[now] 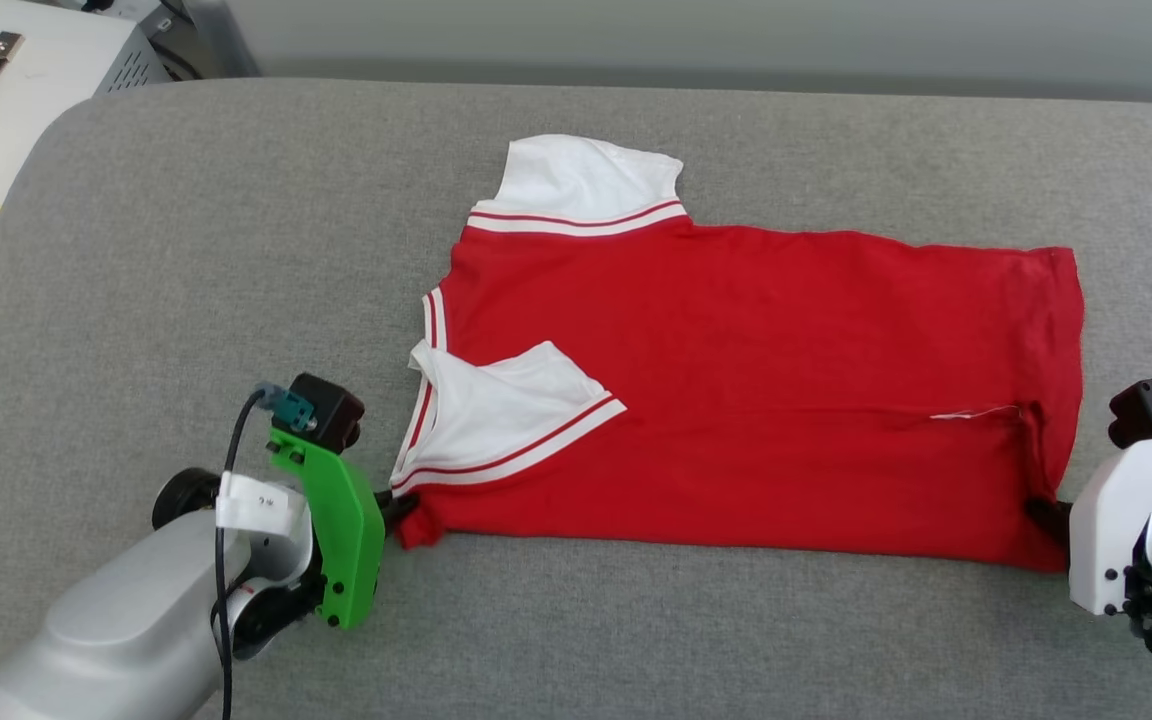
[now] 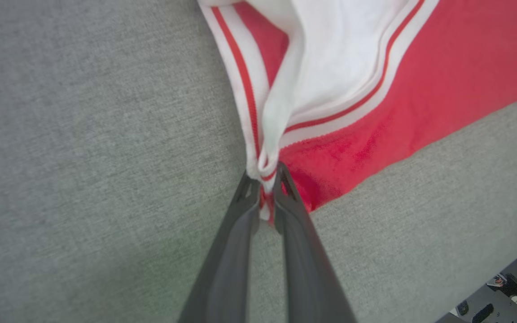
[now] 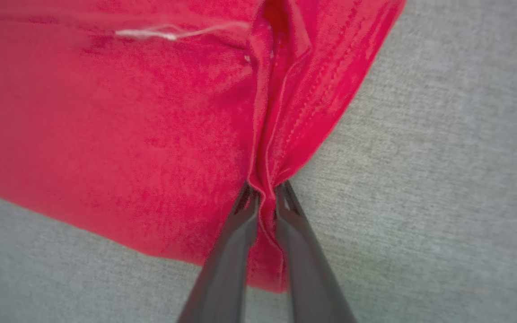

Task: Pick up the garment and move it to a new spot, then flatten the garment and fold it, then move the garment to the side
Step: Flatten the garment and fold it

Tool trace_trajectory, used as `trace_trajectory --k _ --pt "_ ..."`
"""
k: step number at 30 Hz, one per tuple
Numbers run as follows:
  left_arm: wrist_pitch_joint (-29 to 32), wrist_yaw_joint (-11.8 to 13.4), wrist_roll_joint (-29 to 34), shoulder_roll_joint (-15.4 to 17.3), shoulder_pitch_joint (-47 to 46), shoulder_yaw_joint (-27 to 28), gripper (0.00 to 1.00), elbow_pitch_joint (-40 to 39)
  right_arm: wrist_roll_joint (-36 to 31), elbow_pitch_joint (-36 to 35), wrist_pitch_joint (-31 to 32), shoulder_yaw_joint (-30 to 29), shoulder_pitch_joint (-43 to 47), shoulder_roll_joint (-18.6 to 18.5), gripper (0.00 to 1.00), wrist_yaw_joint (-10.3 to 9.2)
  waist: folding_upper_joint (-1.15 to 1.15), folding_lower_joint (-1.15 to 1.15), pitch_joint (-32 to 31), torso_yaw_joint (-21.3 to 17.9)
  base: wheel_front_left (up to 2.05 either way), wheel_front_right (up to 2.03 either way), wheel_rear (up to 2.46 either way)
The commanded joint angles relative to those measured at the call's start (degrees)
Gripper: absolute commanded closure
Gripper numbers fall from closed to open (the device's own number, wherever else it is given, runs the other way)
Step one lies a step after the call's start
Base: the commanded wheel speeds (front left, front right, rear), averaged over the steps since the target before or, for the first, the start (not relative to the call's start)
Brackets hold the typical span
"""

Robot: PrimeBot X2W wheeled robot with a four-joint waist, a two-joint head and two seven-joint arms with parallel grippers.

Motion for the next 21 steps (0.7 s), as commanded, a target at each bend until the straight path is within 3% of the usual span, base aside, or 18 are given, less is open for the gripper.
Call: trace_trajectory --k 1,6,13,21 --pt "-0.98 0.26 -0.83 0.66 1.75 0.2 1.0 0.3 1.53 0.48 -0.73 1.65 1.2 0.97 1.0 -0.03 0.0 0.0 -2.05 -1.21 0.0 0.0 0.0" --pt "-2.71 0.39 -1.59 3.7 5.01 0.46 1.0 -2.05 3.07 -2.51 -4.31 2.36 2.24 -0.98 1.0 -0.03 0.0 0.0 -4.69 -2.2 0.0 0.0 0.0" --pt "-2.63 2.41 -2.21 8.25 8.59 0.21 1.0 -9.39 5.73 -8.76 -7.28 0.27 8.6 -4.3 1.0 -0.03 0.0 0.0 -7.28 -1.53 0.0 0.0 0.0" --pt "-2.25 4.93 -2.83 9.72 11.46 -0.48 1.0 -13.5 6.02 -12.41 -5.66 -3.14 13.86 -5.09 1.0 -0.03 0.0 0.0 -7.01 -1.82 0.0 0.0 0.0"
